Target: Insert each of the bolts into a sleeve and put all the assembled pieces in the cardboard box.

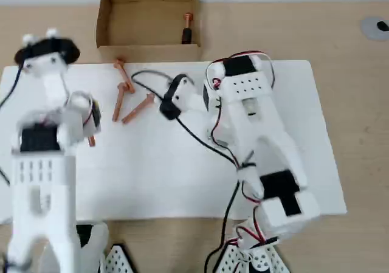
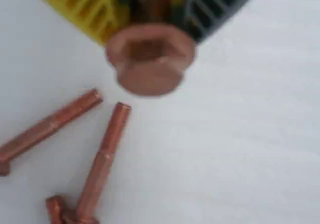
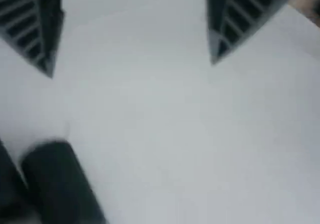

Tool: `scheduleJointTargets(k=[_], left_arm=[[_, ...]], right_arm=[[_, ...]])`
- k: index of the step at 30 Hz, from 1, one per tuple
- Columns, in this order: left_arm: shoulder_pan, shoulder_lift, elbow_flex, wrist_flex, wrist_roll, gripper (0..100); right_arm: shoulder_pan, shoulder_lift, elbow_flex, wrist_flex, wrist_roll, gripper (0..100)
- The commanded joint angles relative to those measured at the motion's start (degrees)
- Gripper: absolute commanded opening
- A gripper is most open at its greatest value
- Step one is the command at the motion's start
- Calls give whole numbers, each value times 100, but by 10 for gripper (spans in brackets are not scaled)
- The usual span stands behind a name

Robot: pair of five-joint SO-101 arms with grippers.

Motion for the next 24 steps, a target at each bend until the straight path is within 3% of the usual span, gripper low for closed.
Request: scheduleJointTargets(k=[1,6,14,24], left_arm=[[35,-1631,949,-387,70,9],[9,-3556,1908,-404,62,9],[-1081,-6026,2998,-396,62,7],[-1284,-5956,3244,-396,62,7]], right_arm=[[31,303,-391,44,765,246],[31,866,-1174,44,949,246],[31,1798,-1903,62,949,246],[637,2879,-2466,44,958,246]])
